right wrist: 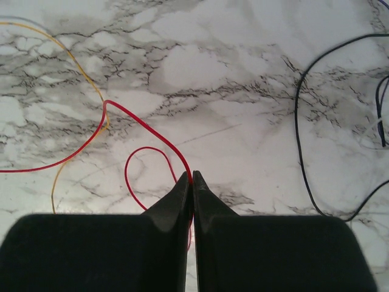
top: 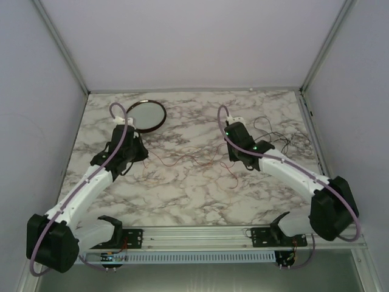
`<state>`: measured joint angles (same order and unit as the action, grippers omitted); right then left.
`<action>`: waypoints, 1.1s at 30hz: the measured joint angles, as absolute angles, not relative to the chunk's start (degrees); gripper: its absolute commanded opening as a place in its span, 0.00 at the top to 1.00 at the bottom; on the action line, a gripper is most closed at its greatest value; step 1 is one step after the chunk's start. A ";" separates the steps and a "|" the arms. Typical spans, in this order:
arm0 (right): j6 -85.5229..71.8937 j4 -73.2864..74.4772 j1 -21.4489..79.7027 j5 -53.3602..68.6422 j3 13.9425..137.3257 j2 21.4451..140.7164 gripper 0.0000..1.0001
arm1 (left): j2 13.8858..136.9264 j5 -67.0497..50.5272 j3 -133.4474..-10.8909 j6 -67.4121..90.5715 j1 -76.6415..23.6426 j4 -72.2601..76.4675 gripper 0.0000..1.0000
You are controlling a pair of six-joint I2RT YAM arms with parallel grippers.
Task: Zip-tie the wires
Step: Place the cable at the center of the board.
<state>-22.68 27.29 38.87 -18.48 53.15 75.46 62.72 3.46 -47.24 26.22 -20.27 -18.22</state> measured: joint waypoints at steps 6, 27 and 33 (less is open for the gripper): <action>-23.57 27.05 38.63 -19.16 58.06 83.64 1.00 | 67.02 2.94 -42.78 27.49 -16.86 -13.21 1.00; -24.34 28.49 35.42 -16.99 61.52 93.38 0.59 | 77.21 0.38 -32.53 31.22 -12.69 0.99 0.76; -24.71 29.36 35.42 -17.04 62.22 91.64 0.43 | 76.88 2.72 -32.49 31.29 -12.67 0.97 0.55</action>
<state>-24.71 29.36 35.42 -17.04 62.22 91.64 76.88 2.72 -32.49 31.29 -12.67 0.97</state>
